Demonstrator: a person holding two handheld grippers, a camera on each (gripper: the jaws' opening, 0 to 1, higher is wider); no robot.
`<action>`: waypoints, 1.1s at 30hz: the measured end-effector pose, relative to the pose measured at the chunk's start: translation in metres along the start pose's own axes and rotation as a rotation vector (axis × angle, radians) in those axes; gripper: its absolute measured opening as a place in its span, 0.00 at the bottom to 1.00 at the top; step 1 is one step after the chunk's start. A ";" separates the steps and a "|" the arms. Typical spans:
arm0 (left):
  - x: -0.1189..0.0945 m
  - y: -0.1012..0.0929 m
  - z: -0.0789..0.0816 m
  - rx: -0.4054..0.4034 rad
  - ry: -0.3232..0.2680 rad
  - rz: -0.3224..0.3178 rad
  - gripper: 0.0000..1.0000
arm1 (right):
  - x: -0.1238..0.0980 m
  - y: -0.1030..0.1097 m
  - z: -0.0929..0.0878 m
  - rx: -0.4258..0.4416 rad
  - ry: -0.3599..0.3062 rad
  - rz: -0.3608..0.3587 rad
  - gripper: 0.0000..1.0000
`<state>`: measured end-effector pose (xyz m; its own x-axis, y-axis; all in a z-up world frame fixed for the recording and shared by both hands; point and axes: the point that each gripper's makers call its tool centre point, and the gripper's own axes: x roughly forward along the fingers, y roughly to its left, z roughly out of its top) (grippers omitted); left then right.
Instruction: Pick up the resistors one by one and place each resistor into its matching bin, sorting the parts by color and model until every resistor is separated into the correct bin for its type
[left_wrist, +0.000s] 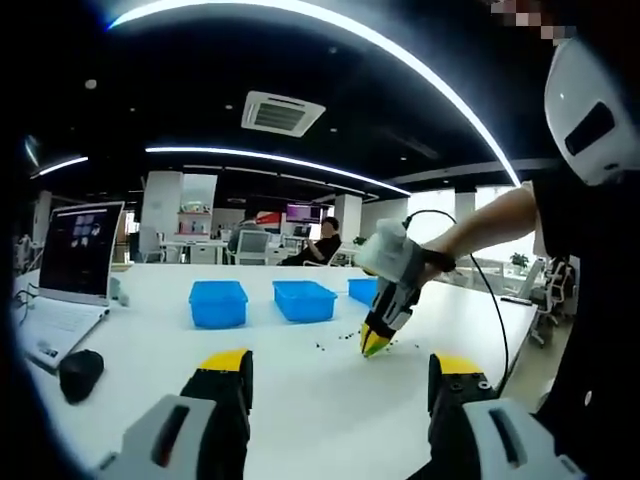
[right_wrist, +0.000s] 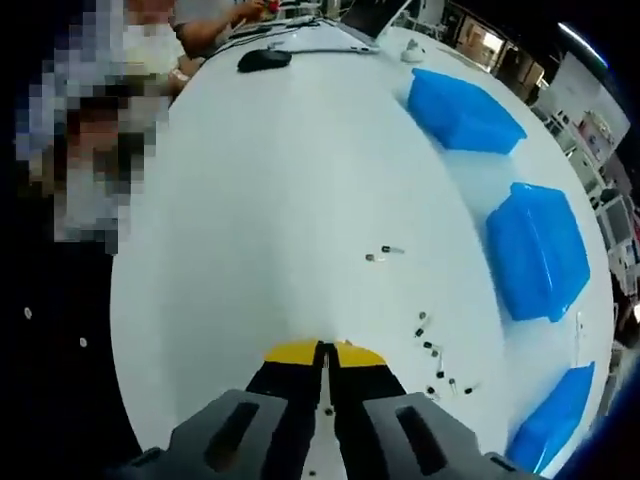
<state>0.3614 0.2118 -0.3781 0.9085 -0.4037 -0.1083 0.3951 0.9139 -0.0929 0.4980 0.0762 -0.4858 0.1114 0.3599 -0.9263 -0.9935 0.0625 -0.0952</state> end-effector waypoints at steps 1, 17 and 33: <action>0.000 0.000 0.000 0.000 -0.001 -0.001 0.72 | 0.000 0.000 0.000 -0.008 0.000 -0.008 0.05; 0.002 -0.004 0.013 0.014 -0.022 -0.011 0.72 | -0.099 -0.014 0.034 0.231 -0.489 -0.079 0.05; 0.001 0.009 0.028 0.019 -0.049 0.045 0.72 | -0.226 0.011 -0.017 0.487 -1.178 -0.528 0.05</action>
<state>0.3699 0.2207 -0.3510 0.9308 -0.3601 -0.0632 0.3558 0.9320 -0.0697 0.4614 -0.0206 -0.2836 0.6655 0.7444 0.0551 -0.7463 0.6651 0.0269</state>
